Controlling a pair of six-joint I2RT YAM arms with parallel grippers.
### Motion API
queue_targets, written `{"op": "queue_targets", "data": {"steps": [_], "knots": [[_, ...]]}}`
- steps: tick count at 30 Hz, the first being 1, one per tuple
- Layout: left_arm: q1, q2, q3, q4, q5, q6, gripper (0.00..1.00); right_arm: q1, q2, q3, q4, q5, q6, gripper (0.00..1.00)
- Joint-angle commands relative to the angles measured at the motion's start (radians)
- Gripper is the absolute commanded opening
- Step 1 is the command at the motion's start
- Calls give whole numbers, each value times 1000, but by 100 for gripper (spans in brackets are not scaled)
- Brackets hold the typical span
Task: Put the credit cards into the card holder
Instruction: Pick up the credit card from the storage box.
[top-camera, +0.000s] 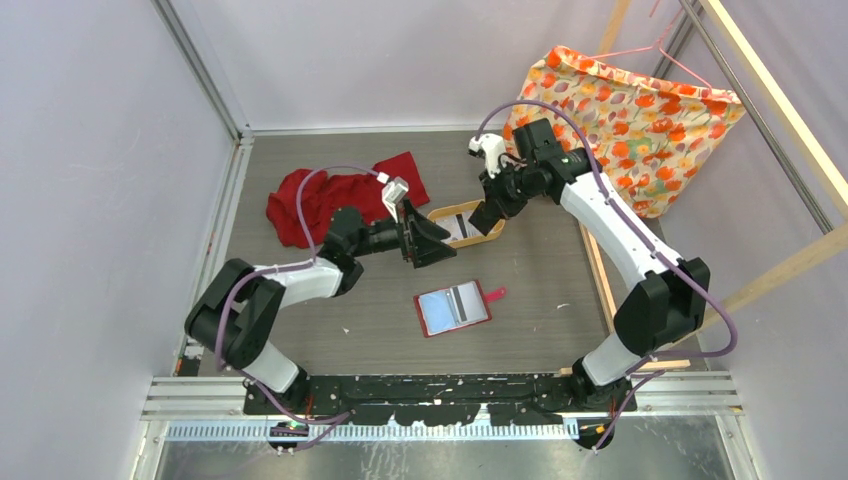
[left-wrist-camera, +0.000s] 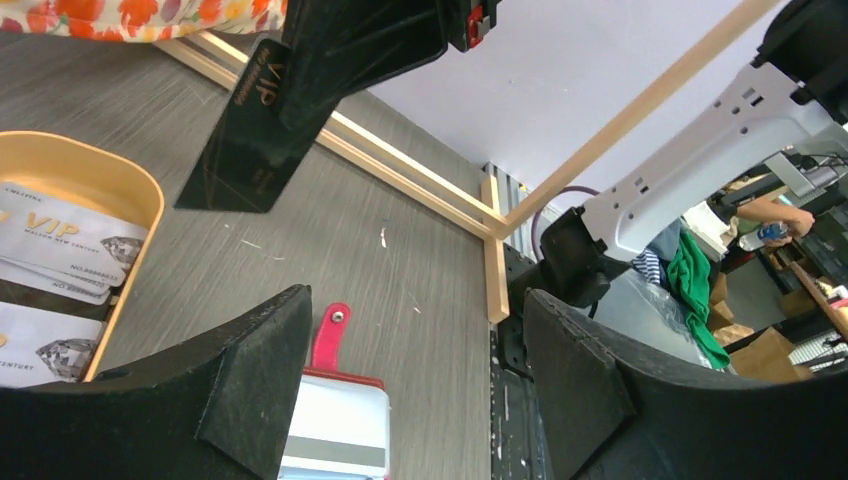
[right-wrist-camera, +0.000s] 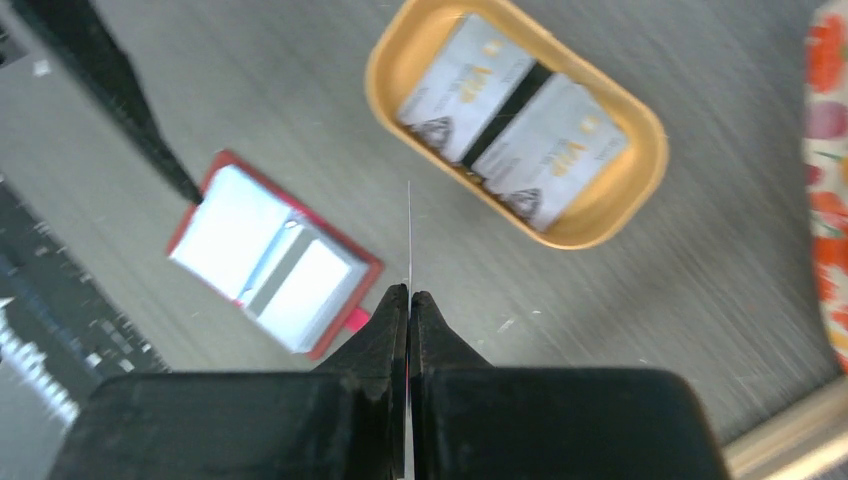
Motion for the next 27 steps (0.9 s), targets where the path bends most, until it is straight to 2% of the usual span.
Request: {"op": "queue_targets", "data": {"steps": [1,5,9,17,27], "knots": [[-1,-152,-29,-114,16,138,79,0,-62,-38,-62,-297,-73,1],[-5,-203,-23,-221,44,158,79,2,-81,-64,-96,-451,-115,1],[-6,-251,-52,-250,61,116,78,11,-100,-73,-129,-484,-150,1],[-45,-281,9,-581,37,146,75,57,-63,-75,-198,-568,-212,2],[-85,-284,-44,-538,12,179,61,71,-24,-65,-228,-607,-226,2]]}}
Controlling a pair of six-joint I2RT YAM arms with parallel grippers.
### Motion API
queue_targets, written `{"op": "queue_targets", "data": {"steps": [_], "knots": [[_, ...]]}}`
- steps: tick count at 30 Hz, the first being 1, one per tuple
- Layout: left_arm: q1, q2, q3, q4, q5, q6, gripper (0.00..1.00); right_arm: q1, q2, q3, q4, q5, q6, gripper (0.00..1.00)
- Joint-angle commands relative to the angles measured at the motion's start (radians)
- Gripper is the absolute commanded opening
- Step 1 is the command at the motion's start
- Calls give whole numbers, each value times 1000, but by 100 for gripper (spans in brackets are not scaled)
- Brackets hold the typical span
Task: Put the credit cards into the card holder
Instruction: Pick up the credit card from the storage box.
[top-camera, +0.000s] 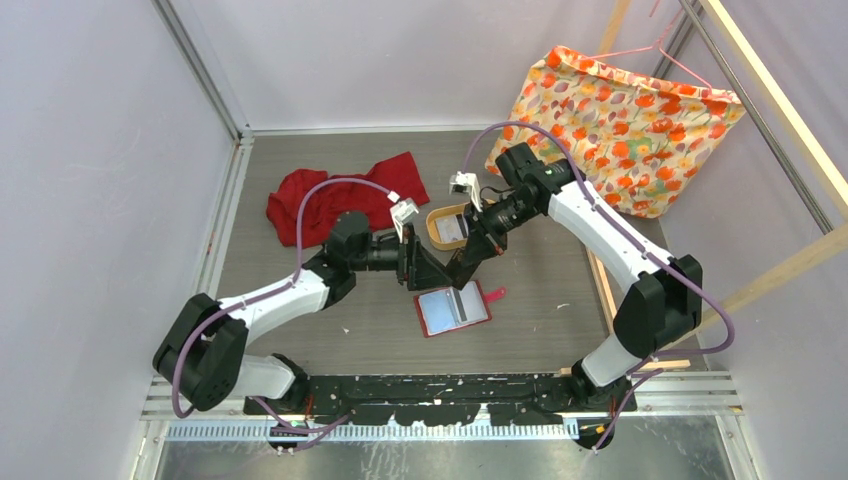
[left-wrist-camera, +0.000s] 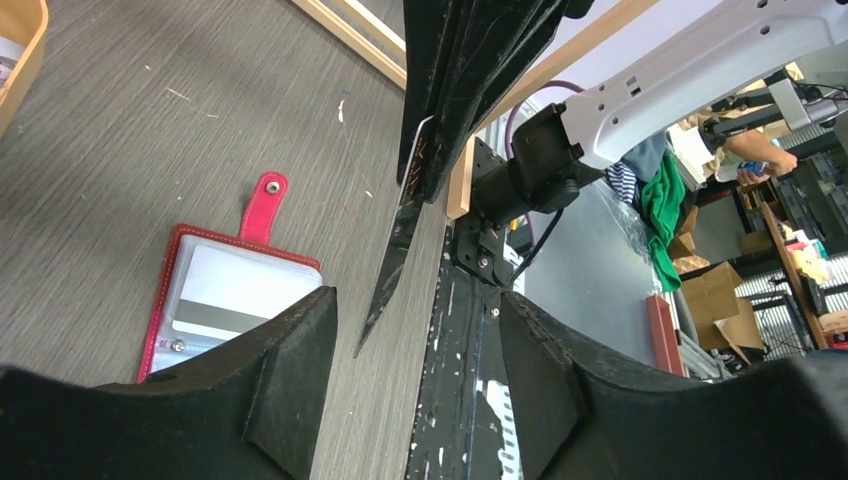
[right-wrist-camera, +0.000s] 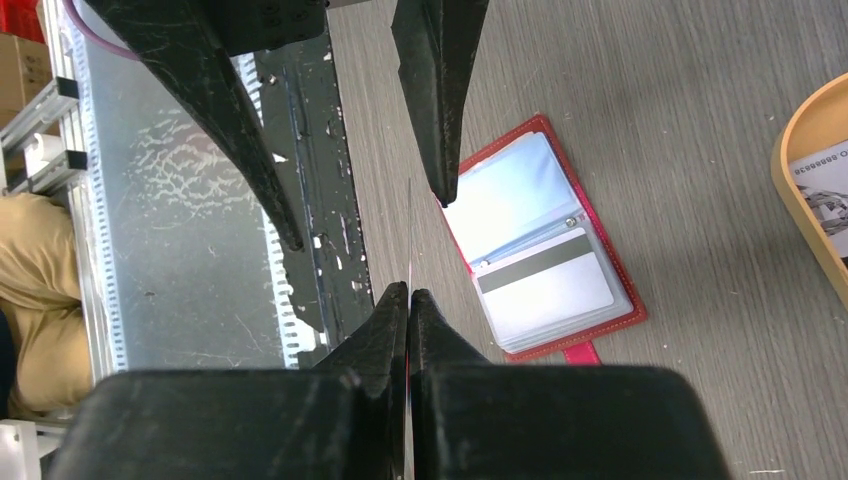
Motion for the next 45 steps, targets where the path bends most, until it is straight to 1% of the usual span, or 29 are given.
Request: {"op": "queue_targets", "data": {"steps": [1,3,5,7,11,12,14,15,16,18,19,20,21,22,25,27,28,29,30,31,32,33,34,35,38,40,42,45], "knots": [[-9,-17,-14,47,-8,31,60,1,3,26,-14,-51,-19,2],[-15,-9,-14,78,3,34,54,1,5,25,-15,-53,-19,2],[-22,6,-5,88,12,33,44,0,8,25,-16,-59,-19,2],[-24,25,4,91,30,30,40,1,7,24,-14,-66,-19,2],[-32,46,8,121,30,21,36,2,7,22,-14,-78,-19,2],[-35,51,11,123,35,21,31,0,6,20,-15,-81,-19,2],[-35,69,18,130,59,15,13,1,4,19,-13,-84,-19,3],[-34,73,20,137,71,5,4,0,3,16,-10,-84,-17,5],[-34,76,18,152,81,-16,1,1,-2,12,2,-81,-3,12],[-34,62,-5,184,70,-40,0,1,-21,-9,44,-64,35,38],[-34,49,-27,206,59,-56,0,0,-35,-17,59,-44,44,53],[-34,34,-54,229,44,-68,0,1,-52,-22,73,-10,65,81],[-34,16,-85,251,24,-85,0,-1,-74,-24,91,28,91,97],[-34,-3,-119,275,5,-106,0,-8,-103,-28,114,67,120,99],[-36,-55,-215,354,-73,-207,0,-77,-211,-61,188,84,179,100],[-40,-96,-308,442,-160,-282,0,-122,-292,-114,269,51,213,100],[-43,-115,-348,485,-233,-314,0,-141,-332,-161,326,17,254,100],[-46,-135,-380,525,-290,-345,0,-152,-368,-213,393,-26,341,100],[-51,-152,-405,558,-346,-369,0,-164,-368,-249,438,-110,430,100],[-57,-169,-422,576,-408,-397,0,-171,-358,-298,518,-211,505,100],[-66,-184,-430,586,-459,-425,0,-173,-358,-399,685,-297,668,100],[-73,-192,-433,590,-513,-440,0,-171,-363,-454,879,-329,828,100],[-83,-197,-437,603,-562,-466,0,-169,-361,-539,1065,-332,940,100],[-92,-199,-443,635,-605,-474,0,-165,-353,-569,1156,-322,990,100],[-115,-203,-458,707,-728,-496,0,-146,-332,-585,1178,-244,1010,98],[-135,-201,-453,718,-786,-495,0,-128,-315,-602,1248,-208,1082,94],[-155,-188,-438,722,-819,-495,0,-105,-299,-625,1365,-187,1182,89],[-175,-155,-420,771,-841,-506,0,-77,-279,-622,1442,-180,1270,81]]}}
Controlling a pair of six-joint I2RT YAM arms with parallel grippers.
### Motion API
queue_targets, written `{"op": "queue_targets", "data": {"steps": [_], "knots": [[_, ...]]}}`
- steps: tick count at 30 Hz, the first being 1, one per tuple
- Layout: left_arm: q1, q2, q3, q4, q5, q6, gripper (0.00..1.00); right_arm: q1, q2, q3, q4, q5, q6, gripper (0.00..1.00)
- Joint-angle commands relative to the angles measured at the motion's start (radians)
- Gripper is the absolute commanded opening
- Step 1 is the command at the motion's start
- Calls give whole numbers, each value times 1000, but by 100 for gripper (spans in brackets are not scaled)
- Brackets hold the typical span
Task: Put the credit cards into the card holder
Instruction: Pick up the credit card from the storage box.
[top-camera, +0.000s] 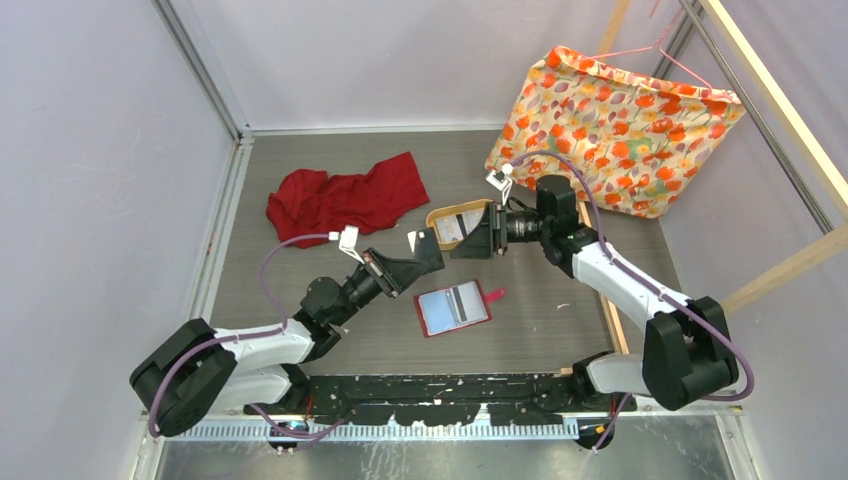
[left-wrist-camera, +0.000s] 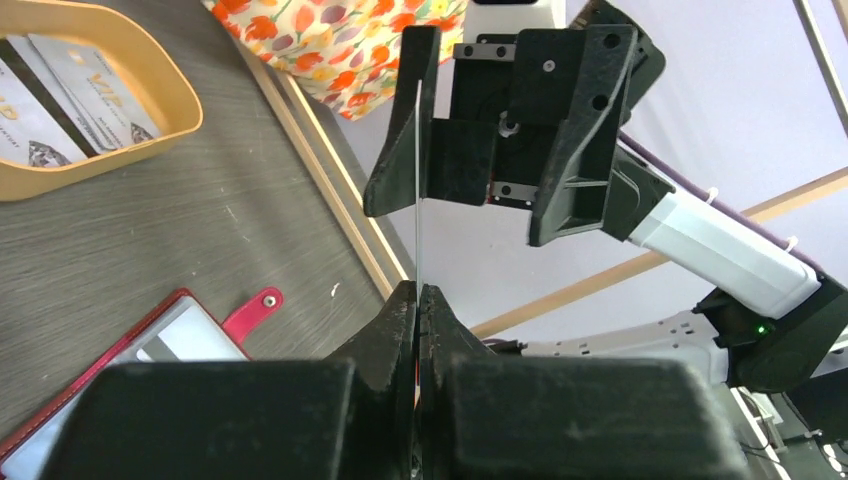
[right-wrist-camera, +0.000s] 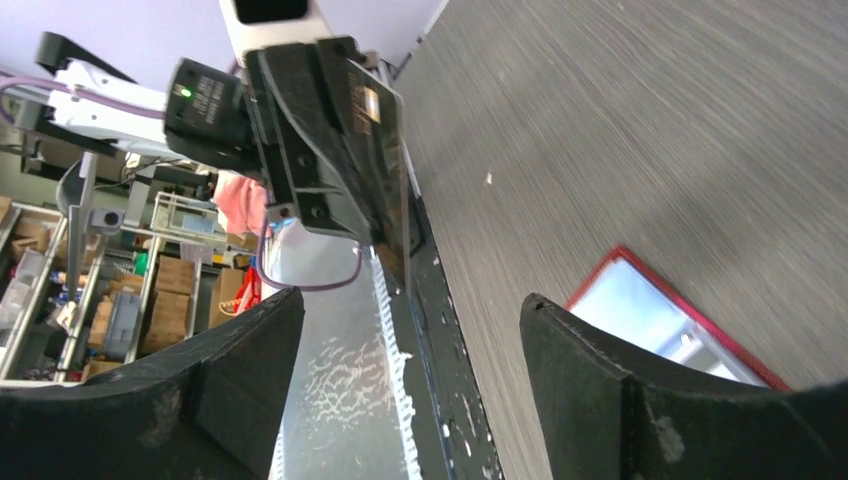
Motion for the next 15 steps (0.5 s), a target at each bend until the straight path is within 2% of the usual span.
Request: {"op": "queue_targets", "data": {"steps": [1,7,13,15], "knots": [[-27,34,31,145,-110,-26,0,45,-1,18,289,8,221,80],[-48,94,52,224,-111,-57,0,87,18,17,284,40,230,68],[-60,116,55,255,-111,-74,0,88,22,25,257,72,222,64],[-62,115,56,255,-111,-75,0,89,22,30,250,76,225,58]]}}
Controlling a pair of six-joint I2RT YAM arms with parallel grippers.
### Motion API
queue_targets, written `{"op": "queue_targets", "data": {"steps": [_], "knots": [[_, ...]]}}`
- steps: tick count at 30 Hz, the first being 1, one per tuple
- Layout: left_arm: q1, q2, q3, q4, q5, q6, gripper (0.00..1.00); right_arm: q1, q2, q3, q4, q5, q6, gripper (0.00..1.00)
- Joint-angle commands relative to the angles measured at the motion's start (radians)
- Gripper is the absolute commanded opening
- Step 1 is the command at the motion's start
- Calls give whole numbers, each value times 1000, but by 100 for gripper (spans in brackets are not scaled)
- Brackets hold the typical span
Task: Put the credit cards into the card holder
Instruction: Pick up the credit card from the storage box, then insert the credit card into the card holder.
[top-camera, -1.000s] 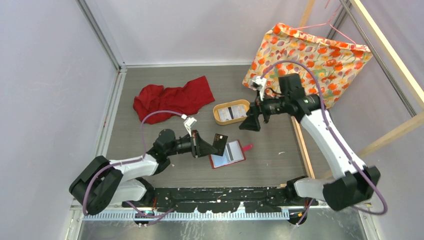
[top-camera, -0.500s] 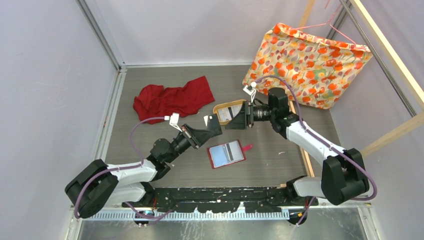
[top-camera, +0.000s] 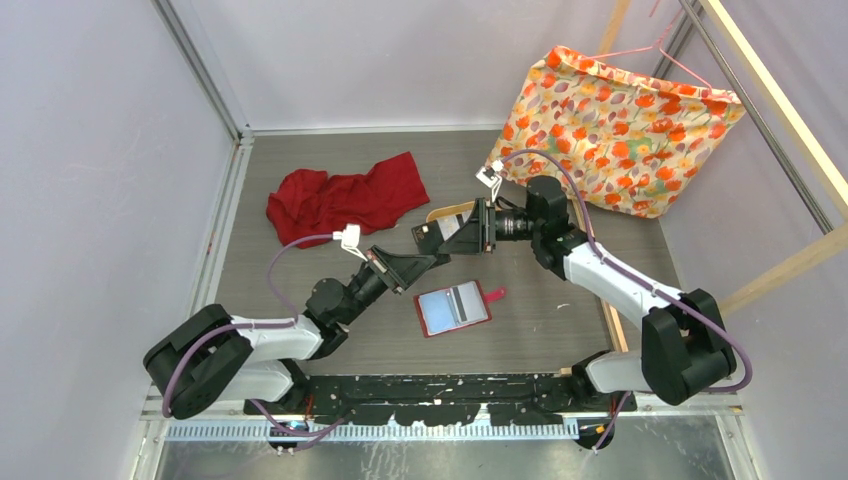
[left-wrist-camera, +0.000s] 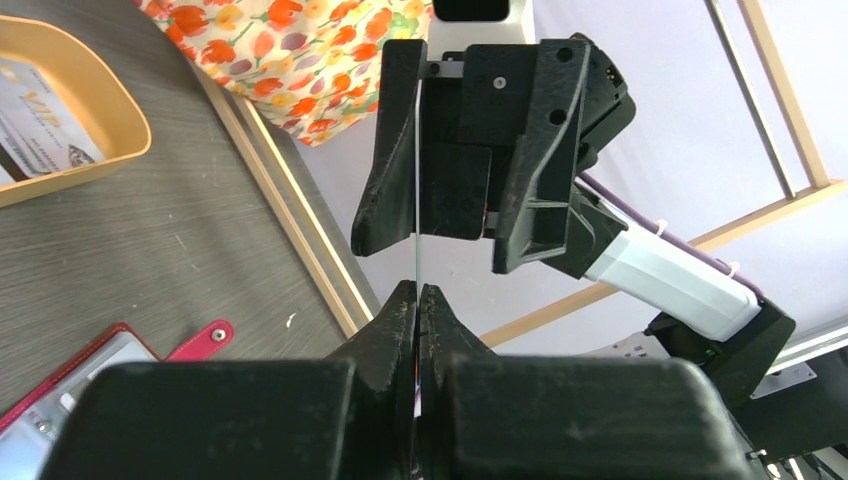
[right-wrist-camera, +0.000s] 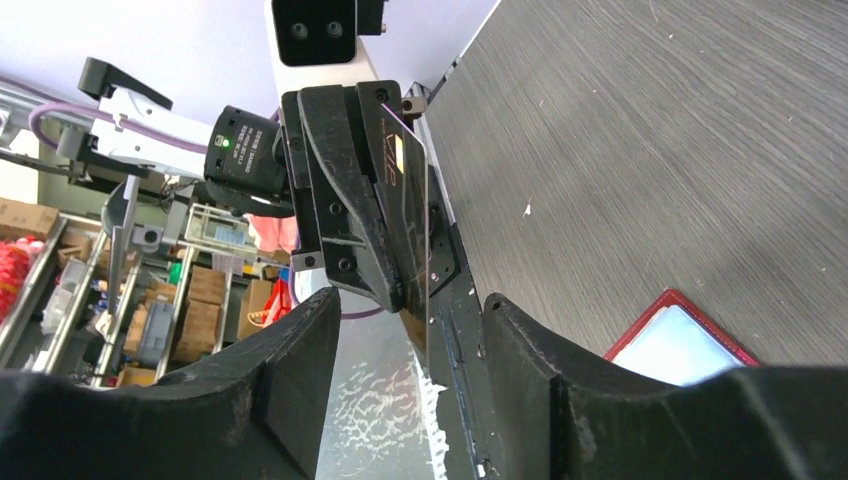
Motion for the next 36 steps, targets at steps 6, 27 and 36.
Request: {"op": "queue_targets", "data": {"steps": [6,27,36], "knots": [[-21,13,36,88,-21,-14,0,0,1,16,117,34,105,33],[-26,-427,-78,-872,-125,133,67,-67,-48,20,-824,203,-497,1],[-26,-362,-71,-841,-117,104,50,-77,-10,-28,-789,249,-510,1]]}}
